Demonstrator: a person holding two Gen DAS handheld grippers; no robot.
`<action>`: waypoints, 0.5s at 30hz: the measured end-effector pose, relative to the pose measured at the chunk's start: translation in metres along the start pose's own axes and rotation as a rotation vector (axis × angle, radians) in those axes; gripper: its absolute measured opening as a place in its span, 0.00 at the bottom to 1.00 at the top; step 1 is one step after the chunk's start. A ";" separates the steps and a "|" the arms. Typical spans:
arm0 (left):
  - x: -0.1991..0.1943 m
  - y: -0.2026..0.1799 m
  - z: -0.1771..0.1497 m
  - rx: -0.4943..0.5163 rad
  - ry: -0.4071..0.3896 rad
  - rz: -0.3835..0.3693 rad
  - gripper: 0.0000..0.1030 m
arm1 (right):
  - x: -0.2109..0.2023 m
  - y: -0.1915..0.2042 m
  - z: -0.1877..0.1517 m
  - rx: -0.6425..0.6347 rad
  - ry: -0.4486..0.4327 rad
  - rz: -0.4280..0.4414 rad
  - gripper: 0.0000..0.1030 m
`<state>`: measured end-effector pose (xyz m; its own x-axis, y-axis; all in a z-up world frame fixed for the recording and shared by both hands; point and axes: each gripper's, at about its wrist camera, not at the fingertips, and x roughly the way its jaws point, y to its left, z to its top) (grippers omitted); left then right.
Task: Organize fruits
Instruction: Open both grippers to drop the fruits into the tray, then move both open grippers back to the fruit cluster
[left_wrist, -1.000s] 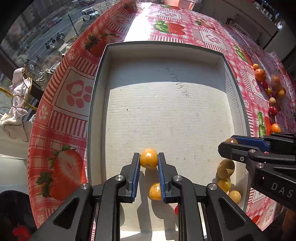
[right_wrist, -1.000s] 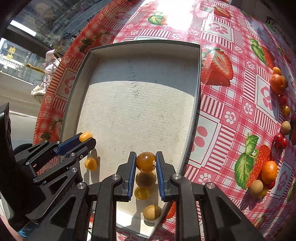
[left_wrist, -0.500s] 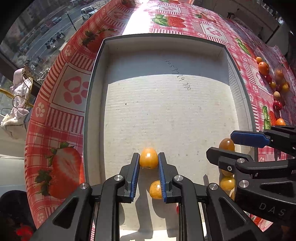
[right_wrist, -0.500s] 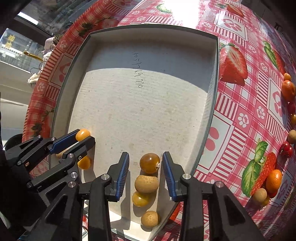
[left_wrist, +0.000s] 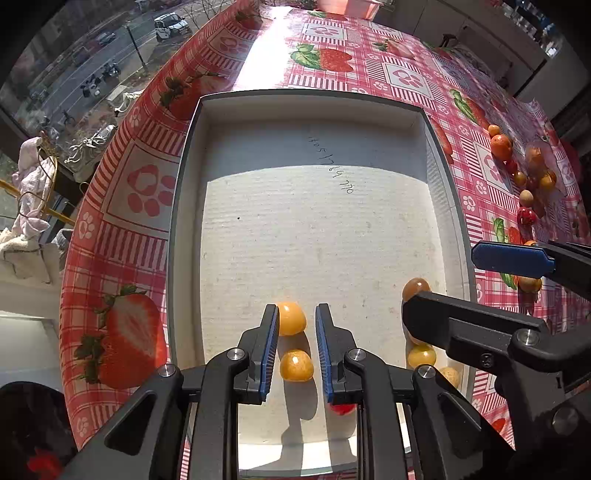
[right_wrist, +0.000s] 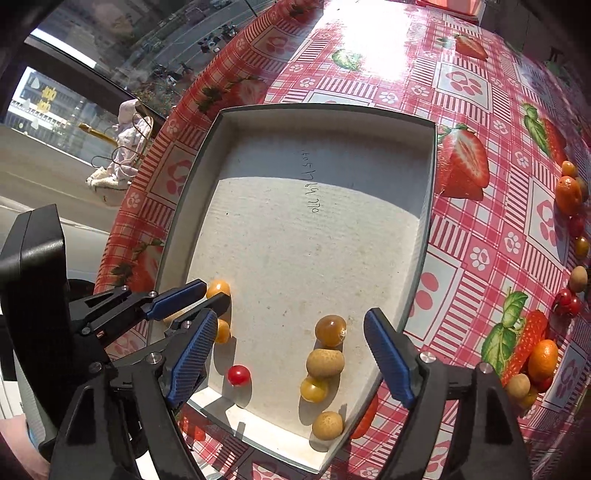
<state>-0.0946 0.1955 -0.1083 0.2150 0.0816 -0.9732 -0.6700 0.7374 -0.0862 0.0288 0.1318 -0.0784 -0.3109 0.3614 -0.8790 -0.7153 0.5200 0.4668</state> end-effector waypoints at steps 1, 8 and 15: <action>-0.001 -0.001 -0.001 -0.007 -0.003 -0.017 0.21 | -0.004 -0.002 -0.002 0.007 -0.006 0.000 0.82; -0.010 -0.011 -0.002 0.003 -0.042 0.014 0.79 | -0.024 -0.021 -0.015 0.051 -0.026 -0.013 0.82; -0.016 -0.033 -0.003 0.069 -0.032 0.021 0.79 | -0.043 -0.049 -0.032 0.107 -0.046 -0.031 0.82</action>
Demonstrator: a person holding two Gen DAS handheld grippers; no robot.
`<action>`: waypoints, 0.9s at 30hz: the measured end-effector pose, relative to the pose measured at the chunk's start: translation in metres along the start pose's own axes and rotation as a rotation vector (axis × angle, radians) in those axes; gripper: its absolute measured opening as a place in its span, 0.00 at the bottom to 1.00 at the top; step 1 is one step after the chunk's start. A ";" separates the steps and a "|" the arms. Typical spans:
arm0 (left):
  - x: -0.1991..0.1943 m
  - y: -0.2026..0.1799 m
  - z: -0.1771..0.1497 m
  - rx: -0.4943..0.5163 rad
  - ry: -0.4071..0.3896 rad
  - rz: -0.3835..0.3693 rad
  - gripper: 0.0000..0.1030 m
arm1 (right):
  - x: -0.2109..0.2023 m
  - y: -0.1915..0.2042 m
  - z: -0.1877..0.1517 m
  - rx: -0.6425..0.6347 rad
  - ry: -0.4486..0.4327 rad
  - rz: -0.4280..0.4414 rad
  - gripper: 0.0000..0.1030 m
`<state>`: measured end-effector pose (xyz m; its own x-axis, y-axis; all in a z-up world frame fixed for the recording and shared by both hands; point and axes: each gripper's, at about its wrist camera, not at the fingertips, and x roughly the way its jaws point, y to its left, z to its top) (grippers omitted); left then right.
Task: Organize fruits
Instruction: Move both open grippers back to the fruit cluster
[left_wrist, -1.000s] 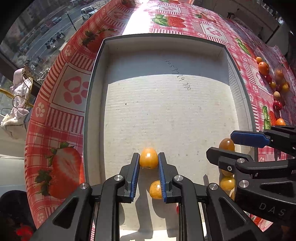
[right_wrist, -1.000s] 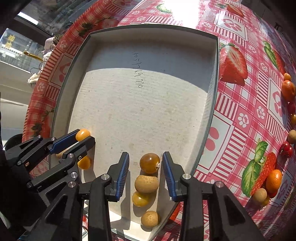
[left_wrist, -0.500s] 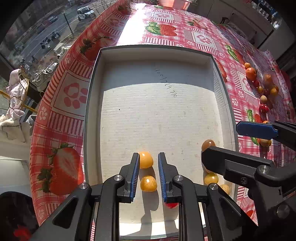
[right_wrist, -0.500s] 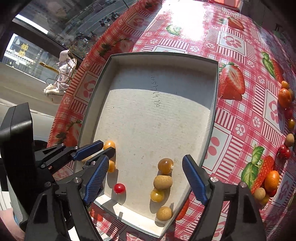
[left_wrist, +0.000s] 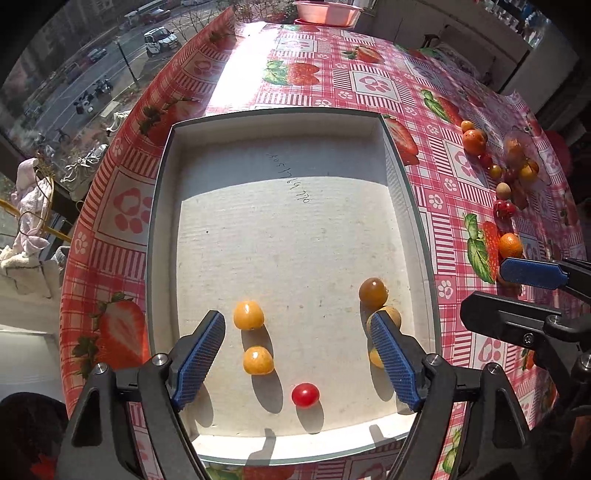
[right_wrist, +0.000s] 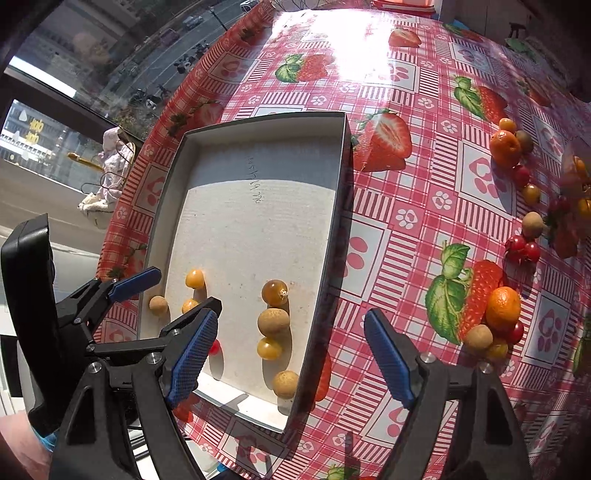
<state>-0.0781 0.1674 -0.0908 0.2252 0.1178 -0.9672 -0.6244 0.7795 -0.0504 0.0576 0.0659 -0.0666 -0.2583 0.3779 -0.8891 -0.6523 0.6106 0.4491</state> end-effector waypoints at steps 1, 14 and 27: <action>-0.002 -0.007 0.000 0.018 -0.001 0.003 0.79 | -0.003 -0.006 -0.003 0.011 -0.002 -0.007 0.82; -0.008 -0.120 -0.003 0.290 -0.007 -0.047 0.79 | -0.030 -0.118 -0.061 0.273 0.007 -0.127 0.82; 0.029 -0.190 0.009 0.360 0.017 -0.065 0.79 | -0.037 -0.192 -0.061 0.402 -0.027 -0.170 0.74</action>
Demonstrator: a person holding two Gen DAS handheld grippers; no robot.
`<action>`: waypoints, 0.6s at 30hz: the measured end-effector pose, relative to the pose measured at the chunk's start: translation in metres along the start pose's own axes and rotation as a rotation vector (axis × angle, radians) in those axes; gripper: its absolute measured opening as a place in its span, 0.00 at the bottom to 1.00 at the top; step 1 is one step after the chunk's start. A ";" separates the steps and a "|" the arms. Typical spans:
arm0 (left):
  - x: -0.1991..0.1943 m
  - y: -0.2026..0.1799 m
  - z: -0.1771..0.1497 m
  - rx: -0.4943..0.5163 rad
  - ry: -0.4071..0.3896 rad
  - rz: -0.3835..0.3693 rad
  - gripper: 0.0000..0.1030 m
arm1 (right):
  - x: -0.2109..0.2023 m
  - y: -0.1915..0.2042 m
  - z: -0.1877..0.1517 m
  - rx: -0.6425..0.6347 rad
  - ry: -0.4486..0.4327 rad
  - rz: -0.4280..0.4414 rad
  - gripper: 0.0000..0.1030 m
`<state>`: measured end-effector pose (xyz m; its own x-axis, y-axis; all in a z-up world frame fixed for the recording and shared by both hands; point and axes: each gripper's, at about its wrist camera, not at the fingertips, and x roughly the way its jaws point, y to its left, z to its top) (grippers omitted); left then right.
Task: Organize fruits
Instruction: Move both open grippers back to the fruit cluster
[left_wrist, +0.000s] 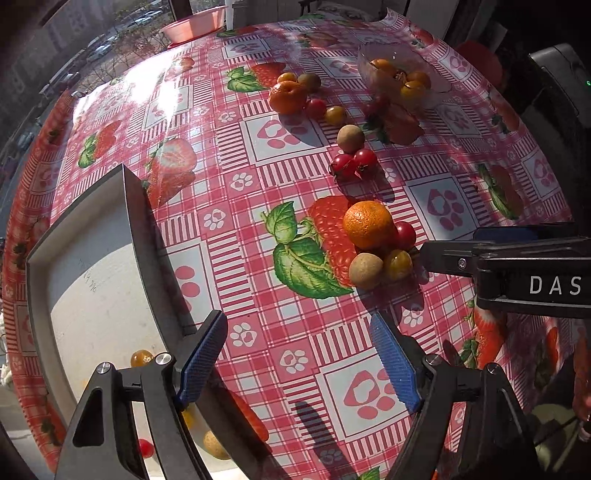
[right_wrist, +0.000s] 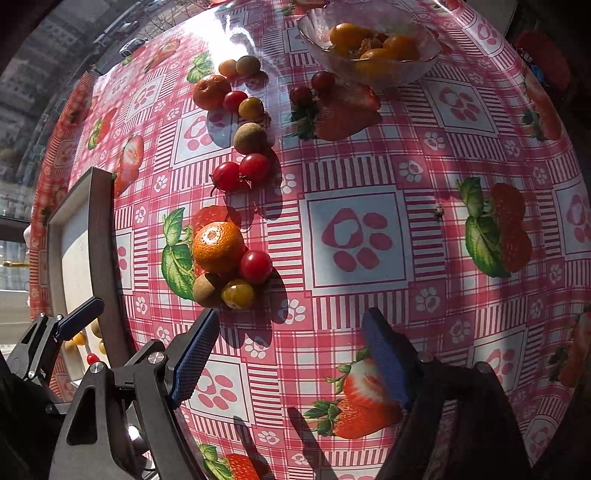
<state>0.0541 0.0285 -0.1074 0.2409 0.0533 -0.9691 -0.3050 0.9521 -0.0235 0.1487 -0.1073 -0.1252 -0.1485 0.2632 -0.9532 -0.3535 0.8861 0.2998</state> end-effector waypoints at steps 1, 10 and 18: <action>0.003 -0.002 0.002 0.003 0.002 -0.005 0.79 | 0.002 0.001 0.003 -0.008 0.000 0.002 0.68; 0.023 -0.011 0.008 0.018 0.026 0.000 0.70 | 0.025 0.018 0.022 -0.102 0.037 0.051 0.48; 0.034 -0.021 0.019 0.002 0.032 0.005 0.70 | 0.033 0.026 0.028 -0.139 0.048 0.096 0.39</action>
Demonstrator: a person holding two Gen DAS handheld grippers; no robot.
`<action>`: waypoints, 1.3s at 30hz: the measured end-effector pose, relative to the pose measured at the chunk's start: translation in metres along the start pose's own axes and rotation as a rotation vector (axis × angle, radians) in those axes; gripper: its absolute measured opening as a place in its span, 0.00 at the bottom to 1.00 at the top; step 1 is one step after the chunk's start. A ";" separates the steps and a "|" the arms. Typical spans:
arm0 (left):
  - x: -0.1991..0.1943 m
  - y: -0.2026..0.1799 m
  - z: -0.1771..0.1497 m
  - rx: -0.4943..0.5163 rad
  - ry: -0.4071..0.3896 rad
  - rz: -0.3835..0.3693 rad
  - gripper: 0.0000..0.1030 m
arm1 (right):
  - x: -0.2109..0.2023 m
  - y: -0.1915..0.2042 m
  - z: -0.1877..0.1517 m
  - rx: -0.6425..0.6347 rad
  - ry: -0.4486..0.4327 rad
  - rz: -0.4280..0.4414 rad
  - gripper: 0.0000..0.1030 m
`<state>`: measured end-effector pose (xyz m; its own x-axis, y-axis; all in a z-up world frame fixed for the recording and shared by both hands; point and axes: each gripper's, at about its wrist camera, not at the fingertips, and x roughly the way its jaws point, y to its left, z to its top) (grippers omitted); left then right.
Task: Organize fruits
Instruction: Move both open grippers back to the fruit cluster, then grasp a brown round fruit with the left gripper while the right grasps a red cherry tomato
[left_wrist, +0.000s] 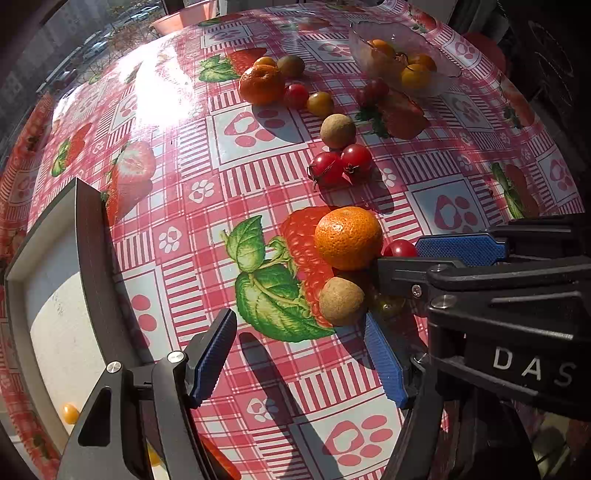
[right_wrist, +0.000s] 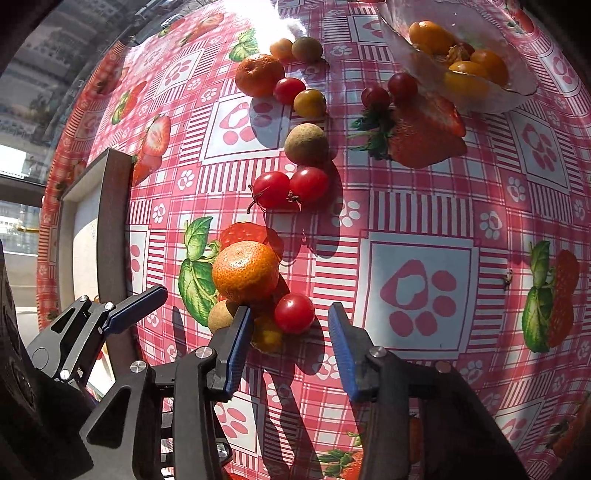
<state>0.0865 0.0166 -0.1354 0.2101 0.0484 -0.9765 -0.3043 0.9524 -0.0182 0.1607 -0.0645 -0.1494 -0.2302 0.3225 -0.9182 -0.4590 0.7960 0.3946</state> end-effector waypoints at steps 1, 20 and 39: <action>0.001 -0.001 0.002 -0.001 0.000 0.000 0.70 | -0.001 -0.001 -0.001 0.001 -0.006 0.002 0.38; 0.003 -0.018 0.034 0.013 -0.003 -0.015 0.27 | 0.001 -0.004 0.000 -0.023 -0.010 0.087 0.20; -0.034 0.027 0.005 -0.090 -0.026 -0.086 0.27 | -0.039 -0.032 -0.034 0.081 -0.050 0.093 0.20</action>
<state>0.0753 0.0420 -0.1015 0.2622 -0.0234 -0.9647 -0.3657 0.9227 -0.1218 0.1548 -0.1201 -0.1248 -0.2249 0.4206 -0.8789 -0.3665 0.7993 0.4763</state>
